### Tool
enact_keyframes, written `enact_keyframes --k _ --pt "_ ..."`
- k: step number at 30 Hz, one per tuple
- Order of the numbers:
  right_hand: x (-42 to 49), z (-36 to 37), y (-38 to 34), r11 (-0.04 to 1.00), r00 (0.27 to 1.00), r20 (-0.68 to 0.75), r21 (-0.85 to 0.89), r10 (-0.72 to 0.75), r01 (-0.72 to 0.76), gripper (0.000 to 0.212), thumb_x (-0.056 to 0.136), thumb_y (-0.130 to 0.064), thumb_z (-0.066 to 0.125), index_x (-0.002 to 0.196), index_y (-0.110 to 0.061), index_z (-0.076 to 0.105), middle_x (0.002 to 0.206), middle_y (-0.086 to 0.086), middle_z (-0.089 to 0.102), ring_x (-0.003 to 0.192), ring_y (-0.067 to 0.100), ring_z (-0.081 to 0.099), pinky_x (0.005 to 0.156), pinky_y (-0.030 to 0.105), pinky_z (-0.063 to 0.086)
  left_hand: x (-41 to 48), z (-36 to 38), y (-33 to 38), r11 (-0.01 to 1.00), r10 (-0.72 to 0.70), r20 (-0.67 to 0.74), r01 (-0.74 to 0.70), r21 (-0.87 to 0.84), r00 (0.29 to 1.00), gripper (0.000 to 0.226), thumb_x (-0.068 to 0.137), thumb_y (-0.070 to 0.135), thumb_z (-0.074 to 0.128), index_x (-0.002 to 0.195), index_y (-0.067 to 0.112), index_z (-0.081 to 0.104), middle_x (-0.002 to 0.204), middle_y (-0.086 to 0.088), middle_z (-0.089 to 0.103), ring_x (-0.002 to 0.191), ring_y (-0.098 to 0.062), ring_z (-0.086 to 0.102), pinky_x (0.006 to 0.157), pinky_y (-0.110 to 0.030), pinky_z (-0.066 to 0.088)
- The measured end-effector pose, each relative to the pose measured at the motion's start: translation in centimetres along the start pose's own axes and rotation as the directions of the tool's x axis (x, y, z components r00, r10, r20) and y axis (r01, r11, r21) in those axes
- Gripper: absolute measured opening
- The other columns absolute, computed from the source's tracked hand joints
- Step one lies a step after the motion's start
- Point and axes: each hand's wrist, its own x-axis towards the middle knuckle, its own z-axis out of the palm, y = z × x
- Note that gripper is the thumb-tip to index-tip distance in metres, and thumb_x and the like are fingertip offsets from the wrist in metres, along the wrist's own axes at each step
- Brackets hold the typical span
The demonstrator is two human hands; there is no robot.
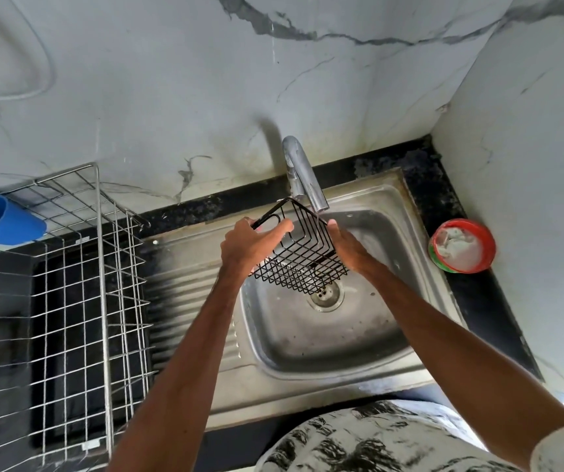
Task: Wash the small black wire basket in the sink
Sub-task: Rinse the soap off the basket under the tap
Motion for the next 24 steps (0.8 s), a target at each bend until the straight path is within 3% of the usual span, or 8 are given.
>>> enact_keyframes --k 3,7,9,12,15,20,22,24 --pt "-1.1 0.3 -2.8 0.996 0.992 -0.105 -0.055 0.068 -0.075 0.110 0.078 -0.093 -0.003 0.161 -0.024 0.016 0.168 0.011 0.013 0.155 0.033 0.010 0.122 0.065 0.005 -0.4 -0.2 0.0 1.000 0.009 -0.021 -0.009 0.001 1.000 0.108 0.055 0.093 0.060 0.135 0.020 0.059 0.116 -0.004 0.075 0.101 -0.028 0.075 0.091 -0.043 0.062" --pt "-4.6 1.5 -8.8 0.973 0.981 0.015 -0.127 -0.194 0.195 0.070 0.102 -0.063 0.000 0.162 -0.027 0.006 0.169 0.005 -0.001 0.156 0.027 -0.003 0.125 0.055 -0.001 0.0 0.2 0.0 0.997 0.071 -0.022 -0.070 0.033 0.997 0.108 0.075 0.087 0.062 0.154 0.015 0.046 0.147 -0.004 0.061 0.132 -0.030 0.060 0.112 -0.043 0.046" --pt "-5.9 2.0 -10.4 0.925 0.937 0.038 -0.149 -0.348 0.350 0.067 0.105 -0.057 0.005 0.162 -0.023 -0.005 0.169 0.003 -0.010 0.156 0.021 -0.007 0.126 0.048 0.000 0.2 0.1 0.0 0.996 0.075 -0.023 -0.074 0.046 0.997 0.107 0.077 0.085 0.064 0.156 0.015 0.044 0.151 -0.008 0.058 0.136 -0.032 0.057 0.114 -0.044 0.043" --pt "-6.7 3.2 -9.6 0.829 0.869 0.088 -0.268 -0.486 0.491 0.071 0.107 -0.053 0.012 0.159 -0.013 -0.014 0.167 0.005 -0.020 0.154 0.015 -0.017 0.126 0.038 -0.003 0.7 -0.2 -0.4 1.000 0.012 -0.041 -0.011 0.005 0.999 0.111 0.069 0.089 0.061 0.154 0.018 0.047 0.147 -0.010 0.061 0.123 -0.036 0.066 0.110 -0.044 0.050" --pt "-7.5 4.1 -7.3 0.760 0.834 0.053 -0.384 -0.549 0.524 0.079 0.103 -0.060 0.009 0.159 -0.008 -0.012 0.168 0.011 -0.016 0.155 0.017 -0.015 0.128 0.040 0.002 0.4 -0.2 -0.6 0.999 -0.021 -0.070 0.018 -0.040 0.997 0.123 0.054 0.099 0.055 0.148 0.019 0.053 0.134 -0.003 0.070 0.108 -0.032 0.073 0.101 -0.046 0.057" --pt "-7.7 3.4 -2.4 0.781 0.838 -0.036 -0.386 -0.545 0.491 0.069 0.105 -0.060 0.014 0.160 -0.028 -0.009 0.170 -0.003 -0.008 0.156 0.009 -0.006 0.128 0.045 0.010 0.5 0.0 -1.0 0.998 -0.025 -0.067 0.021 -0.056 0.997 0.117 0.050 0.100 0.057 0.134 0.019 0.063 0.120 0.000 0.075 0.106 -0.026 0.073 0.095 -0.046 0.060" --pt "-7.6 2.2 -1.5 0.802 0.864 -0.077 -0.420 -0.498 0.425 0.061 0.109 -0.050 0.023 0.162 -0.032 -0.003 0.170 0.003 0.002 0.157 0.018 0.002 0.125 0.053 0.015 0.5 0.0 -1.1 0.998 -0.032 -0.068 0.028 -0.059 0.997 0.115 0.049 0.100 0.059 0.131 0.019 0.063 0.117 0.000 0.076 0.104 -0.026 0.074 0.093 -0.045 0.061" --pt "-6.5 2.3 0.1 0.793 0.843 -0.010 -0.345 -0.538 0.502 0.059 0.111 -0.018 0.026 0.162 -0.022 -0.005 0.160 0.035 0.011 0.148 0.054 0.019 0.112 0.070 0.030 0.3 0.1 -1.2 0.998 -0.027 -0.072 0.022 -0.065 0.997 0.114 0.053 0.097 0.058 0.136 0.019 0.061 0.122 0.001 0.073 0.108 -0.025 0.072 0.097 -0.045 0.059"
